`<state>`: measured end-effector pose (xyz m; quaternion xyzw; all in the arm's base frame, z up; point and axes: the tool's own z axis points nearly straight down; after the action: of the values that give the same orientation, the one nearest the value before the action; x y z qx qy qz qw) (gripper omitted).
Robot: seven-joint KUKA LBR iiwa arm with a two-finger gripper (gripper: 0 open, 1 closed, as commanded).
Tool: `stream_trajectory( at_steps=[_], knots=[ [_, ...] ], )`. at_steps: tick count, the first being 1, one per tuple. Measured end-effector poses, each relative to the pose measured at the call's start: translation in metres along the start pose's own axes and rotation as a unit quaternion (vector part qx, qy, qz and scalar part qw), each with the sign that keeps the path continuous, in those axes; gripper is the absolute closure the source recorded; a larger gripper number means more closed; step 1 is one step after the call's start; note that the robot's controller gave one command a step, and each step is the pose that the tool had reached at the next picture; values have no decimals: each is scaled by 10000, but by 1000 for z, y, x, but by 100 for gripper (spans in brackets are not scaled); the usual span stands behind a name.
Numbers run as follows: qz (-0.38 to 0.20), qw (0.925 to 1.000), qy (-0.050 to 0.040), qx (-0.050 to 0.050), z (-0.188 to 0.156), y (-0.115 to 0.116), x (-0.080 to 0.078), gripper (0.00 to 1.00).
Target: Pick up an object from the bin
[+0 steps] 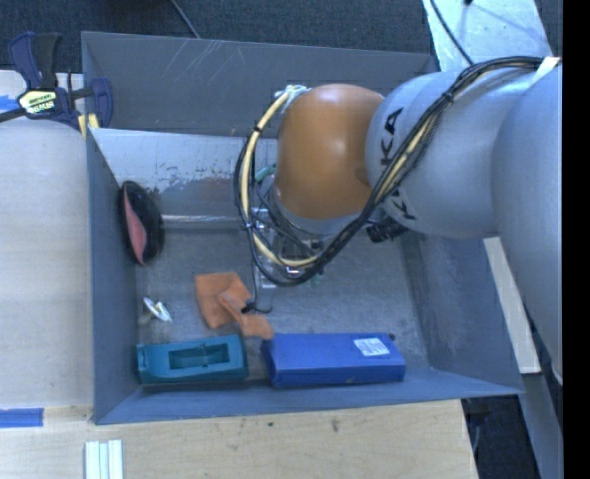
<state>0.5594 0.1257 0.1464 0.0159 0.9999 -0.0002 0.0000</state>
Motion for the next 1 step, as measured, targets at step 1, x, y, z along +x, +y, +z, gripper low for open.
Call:
stream_trajectory(
  at_steps=[1],
  knots=[
    [389,9992,-9,-6,20,12,13,0]
  ],
)
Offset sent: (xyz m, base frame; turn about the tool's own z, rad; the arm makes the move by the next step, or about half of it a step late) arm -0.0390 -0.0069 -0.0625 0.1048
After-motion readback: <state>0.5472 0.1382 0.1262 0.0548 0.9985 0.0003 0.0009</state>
